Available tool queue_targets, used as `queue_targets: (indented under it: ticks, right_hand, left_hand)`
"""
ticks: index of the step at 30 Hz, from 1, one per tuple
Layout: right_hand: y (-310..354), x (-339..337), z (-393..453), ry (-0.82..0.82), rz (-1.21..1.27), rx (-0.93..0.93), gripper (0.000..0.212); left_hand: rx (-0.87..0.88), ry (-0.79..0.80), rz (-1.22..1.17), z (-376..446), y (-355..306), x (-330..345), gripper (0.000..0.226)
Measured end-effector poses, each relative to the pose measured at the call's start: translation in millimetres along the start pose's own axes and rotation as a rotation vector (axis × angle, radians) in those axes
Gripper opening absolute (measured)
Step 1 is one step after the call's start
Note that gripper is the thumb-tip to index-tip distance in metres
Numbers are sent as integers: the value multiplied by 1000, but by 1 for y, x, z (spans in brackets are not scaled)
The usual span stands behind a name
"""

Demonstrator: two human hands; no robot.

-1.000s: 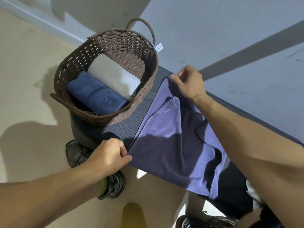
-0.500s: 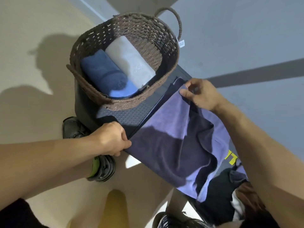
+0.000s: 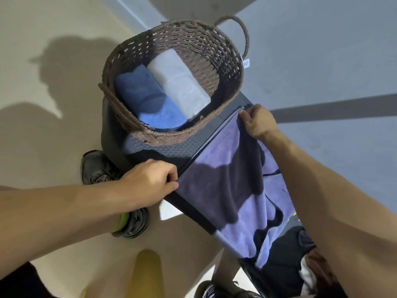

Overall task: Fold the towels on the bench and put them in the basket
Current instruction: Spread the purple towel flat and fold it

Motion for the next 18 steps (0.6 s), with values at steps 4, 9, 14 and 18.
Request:
queue_targets:
  ticks: [4,9,14,18]
  right_hand:
    - [-1,2,3,-32,22,24,39]
    - [-6,-4,-5,-199,6,-8,37]
    - [3,3,-10,-269,113,-153,36]
    - [0,4,-5,-288,126,-89,38]
  left_hand:
    - [-15,35,-26,0,0,0,26]
    - [-173,-11,-91,6,18,-11,27]
    - [-306,-20,-264,2,35,1,15]
    - [-275,-138,-244,4,38,-6,22]
Point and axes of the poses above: each hand's wrist, its own z-axis towards the middle knuckle, its own x-axis out of the palm, y = z × x, the point moved 8 cm from there along z, towards the middle knuckle, and after that the axes turned 4 degrees about z, right-handed, at the moved point
